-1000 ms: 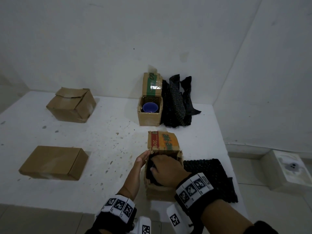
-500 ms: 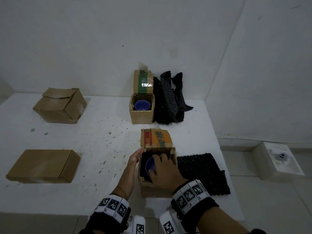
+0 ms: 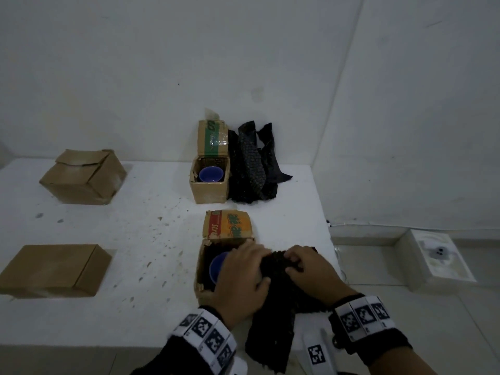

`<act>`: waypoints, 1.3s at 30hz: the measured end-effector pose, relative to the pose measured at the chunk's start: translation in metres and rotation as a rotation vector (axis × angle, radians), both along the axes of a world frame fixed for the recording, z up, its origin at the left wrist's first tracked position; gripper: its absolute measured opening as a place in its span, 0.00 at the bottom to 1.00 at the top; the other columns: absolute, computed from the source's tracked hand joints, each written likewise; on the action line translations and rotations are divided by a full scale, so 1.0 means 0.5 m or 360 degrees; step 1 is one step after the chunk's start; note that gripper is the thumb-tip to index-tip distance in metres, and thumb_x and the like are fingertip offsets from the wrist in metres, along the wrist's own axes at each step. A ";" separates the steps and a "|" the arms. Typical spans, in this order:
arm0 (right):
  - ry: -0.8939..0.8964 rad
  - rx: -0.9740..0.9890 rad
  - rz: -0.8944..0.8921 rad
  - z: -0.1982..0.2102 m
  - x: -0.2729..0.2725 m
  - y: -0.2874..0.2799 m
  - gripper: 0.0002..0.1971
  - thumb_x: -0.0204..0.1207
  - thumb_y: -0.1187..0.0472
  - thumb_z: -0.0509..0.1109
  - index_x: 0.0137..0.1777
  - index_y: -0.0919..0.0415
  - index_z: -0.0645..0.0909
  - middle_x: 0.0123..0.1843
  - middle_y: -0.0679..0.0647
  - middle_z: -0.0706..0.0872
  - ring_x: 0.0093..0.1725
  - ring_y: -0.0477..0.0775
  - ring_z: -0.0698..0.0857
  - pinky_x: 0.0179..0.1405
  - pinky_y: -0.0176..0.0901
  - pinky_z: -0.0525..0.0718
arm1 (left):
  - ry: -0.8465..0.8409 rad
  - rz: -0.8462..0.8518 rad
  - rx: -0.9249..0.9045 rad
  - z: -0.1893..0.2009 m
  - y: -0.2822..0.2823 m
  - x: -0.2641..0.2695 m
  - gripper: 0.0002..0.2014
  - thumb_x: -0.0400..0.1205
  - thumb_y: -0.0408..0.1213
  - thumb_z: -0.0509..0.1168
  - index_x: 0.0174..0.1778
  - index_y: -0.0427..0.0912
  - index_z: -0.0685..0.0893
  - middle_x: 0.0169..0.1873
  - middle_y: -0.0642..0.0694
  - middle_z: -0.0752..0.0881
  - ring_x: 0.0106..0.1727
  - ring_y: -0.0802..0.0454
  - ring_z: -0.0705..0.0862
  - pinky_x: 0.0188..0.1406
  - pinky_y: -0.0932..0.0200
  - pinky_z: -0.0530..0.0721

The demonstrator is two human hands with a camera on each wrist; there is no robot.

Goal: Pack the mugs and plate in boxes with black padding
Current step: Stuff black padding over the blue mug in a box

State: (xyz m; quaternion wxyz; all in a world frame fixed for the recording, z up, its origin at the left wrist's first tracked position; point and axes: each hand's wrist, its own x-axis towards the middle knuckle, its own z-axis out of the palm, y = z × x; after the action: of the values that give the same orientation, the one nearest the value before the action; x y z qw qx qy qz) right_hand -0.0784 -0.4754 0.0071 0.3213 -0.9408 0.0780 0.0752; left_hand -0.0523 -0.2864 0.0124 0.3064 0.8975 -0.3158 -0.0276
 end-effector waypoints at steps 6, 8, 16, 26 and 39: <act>0.0170 0.0218 0.0129 -0.143 -0.028 -0.014 0.31 0.62 0.38 0.61 0.61 0.55 0.78 0.54 0.52 0.82 0.54 0.50 0.81 0.55 0.50 0.82 | 0.0378 -0.0429 0.0607 -0.041 -0.109 -0.030 0.42 0.75 0.28 0.62 0.82 0.44 0.48 0.82 0.45 0.52 0.82 0.47 0.50 0.81 0.52 0.54; 0.0201 -0.0005 0.0164 -0.168 -0.031 -0.004 0.39 0.59 0.37 0.48 0.65 0.55 0.77 0.58 0.54 0.80 0.59 0.56 0.77 0.56 0.43 0.76 | 0.0450 -0.0428 0.0828 -0.055 -0.122 -0.029 0.46 0.75 0.28 0.65 0.82 0.44 0.42 0.82 0.41 0.49 0.83 0.43 0.50 0.81 0.48 0.56; 0.0175 0.0345 -0.0097 -0.149 -0.016 -0.016 0.10 0.70 0.55 0.60 0.28 0.48 0.76 0.36 0.56 0.85 0.39 0.55 0.83 0.30 0.38 0.75 | 0.0483 -0.0175 0.0905 -0.094 -0.142 -0.032 0.49 0.75 0.37 0.66 0.81 0.53 0.35 0.82 0.37 0.50 0.81 0.37 0.56 0.74 0.41 0.69; 0.0289 0.1842 -0.0772 0.013 0.013 -0.050 0.05 0.83 0.64 0.60 0.52 0.66 0.76 0.53 0.66 0.85 0.52 0.63 0.85 0.47 0.58 0.86 | 0.0264 0.0194 -0.0053 -0.032 -0.154 -0.029 0.45 0.76 0.38 0.64 0.79 0.58 0.38 0.76 0.47 0.65 0.75 0.50 0.67 0.71 0.56 0.71; -0.0466 0.1336 0.0071 0.125 0.048 0.070 0.27 0.73 0.68 0.74 0.68 0.44 0.73 0.59 0.48 0.83 0.60 0.42 0.82 0.54 0.30 0.81 | 0.0440 0.0328 -0.1032 0.109 0.002 0.096 0.16 0.70 0.18 0.69 0.39 0.47 0.80 0.42 0.47 0.88 0.46 0.56 0.87 0.46 0.68 0.83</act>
State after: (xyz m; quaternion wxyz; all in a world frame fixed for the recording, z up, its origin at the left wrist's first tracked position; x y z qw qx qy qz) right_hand -0.0545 -0.4403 0.0694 0.6813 -0.7311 -0.0258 -0.0269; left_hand -0.0042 -0.2854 0.0670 0.6161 0.7686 -0.1718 -0.0161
